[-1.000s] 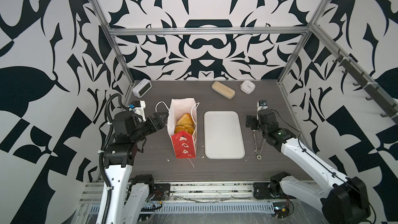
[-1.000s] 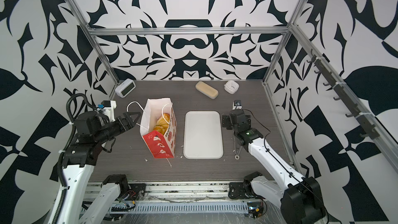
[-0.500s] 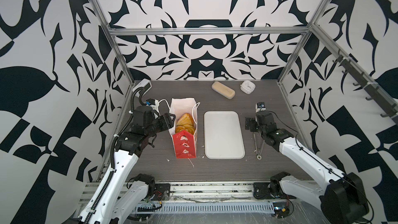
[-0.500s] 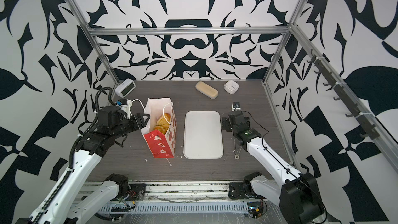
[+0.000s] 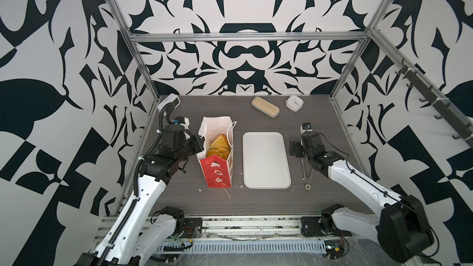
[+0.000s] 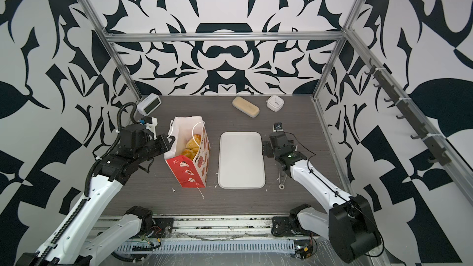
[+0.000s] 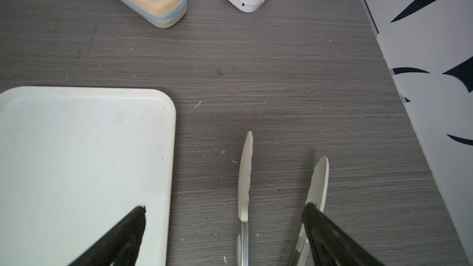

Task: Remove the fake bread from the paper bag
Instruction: 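Grasp the paper bag's rim with the left gripper, then tip the bag over the tray with left gripper while right gripper nears tongs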

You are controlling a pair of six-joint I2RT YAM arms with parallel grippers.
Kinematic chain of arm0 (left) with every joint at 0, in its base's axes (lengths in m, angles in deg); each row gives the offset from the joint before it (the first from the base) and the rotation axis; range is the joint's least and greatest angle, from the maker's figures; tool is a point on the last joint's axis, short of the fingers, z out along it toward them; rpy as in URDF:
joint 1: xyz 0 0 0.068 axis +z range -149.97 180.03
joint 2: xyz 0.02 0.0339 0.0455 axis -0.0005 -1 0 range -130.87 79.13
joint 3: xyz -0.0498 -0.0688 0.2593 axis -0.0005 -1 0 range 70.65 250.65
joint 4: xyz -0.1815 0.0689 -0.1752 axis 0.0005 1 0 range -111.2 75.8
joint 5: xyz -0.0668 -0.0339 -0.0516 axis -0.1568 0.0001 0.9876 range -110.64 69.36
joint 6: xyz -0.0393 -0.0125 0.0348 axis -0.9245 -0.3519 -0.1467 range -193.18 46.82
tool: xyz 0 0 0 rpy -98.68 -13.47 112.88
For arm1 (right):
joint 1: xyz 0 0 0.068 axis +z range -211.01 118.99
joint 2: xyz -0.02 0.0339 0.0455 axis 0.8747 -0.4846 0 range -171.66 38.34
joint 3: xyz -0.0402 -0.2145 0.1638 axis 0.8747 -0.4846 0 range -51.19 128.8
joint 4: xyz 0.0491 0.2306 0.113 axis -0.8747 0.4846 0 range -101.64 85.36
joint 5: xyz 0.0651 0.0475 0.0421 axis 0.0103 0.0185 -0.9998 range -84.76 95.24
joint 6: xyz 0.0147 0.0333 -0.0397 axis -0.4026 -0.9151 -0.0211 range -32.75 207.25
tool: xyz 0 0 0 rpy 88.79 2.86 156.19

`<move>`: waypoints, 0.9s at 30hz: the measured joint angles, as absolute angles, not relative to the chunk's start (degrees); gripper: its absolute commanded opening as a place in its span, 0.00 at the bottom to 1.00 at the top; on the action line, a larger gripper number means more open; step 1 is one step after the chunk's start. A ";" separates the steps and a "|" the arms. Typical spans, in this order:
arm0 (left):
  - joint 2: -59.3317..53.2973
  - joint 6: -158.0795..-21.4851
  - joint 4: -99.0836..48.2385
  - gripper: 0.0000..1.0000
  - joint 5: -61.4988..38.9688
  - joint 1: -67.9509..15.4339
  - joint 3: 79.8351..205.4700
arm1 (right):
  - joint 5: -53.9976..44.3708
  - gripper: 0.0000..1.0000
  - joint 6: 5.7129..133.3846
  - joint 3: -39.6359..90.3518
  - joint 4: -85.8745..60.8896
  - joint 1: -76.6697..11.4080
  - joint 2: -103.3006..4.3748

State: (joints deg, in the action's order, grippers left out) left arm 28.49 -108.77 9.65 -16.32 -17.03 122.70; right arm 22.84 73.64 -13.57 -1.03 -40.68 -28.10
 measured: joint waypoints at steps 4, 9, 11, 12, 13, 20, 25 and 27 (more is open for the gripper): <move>28.30 -109.16 10.24 0.00 -17.54 -17.03 124.45 | 22.32 0.98 73.60 -13.57 -1.27 -40.68 -29.21; 24.43 -107.94 11.22 0.00 -19.71 -17.03 129.81 | 21.91 0.98 73.55 -13.68 -1.60 -40.68 -30.35; 21.19 -106.10 11.29 0.00 -20.69 -17.03 133.11 | 21.88 0.98 73.55 -13.70 -1.64 -40.68 -30.61; 19.49 -104.94 11.35 0.00 -21.28 -17.01 134.88 | 21.86 0.98 73.55 -13.70 -1.66 -40.68 -30.72; 17.70 -103.57 11.46 0.00 -21.91 -17.01 136.76 | 21.88 0.98 73.58 -13.70 -1.64 -40.68 -30.72; 0.52 -89.36 13.01 0.00 -29.56 -16.96 154.44 | 22.34 0.98 73.84 -13.72 -1.21 -40.68 -30.30; -14.39 -79.79 12.93 0.00 -34.81 -16.96 167.05 | 23.06 0.98 73.93 -13.72 0.13 -40.68 -27.92; -20.23 -76.71 13.19 0.00 -36.78 -16.96 172.10 | 23.06 0.97 73.88 -13.85 0.76 -40.68 -26.85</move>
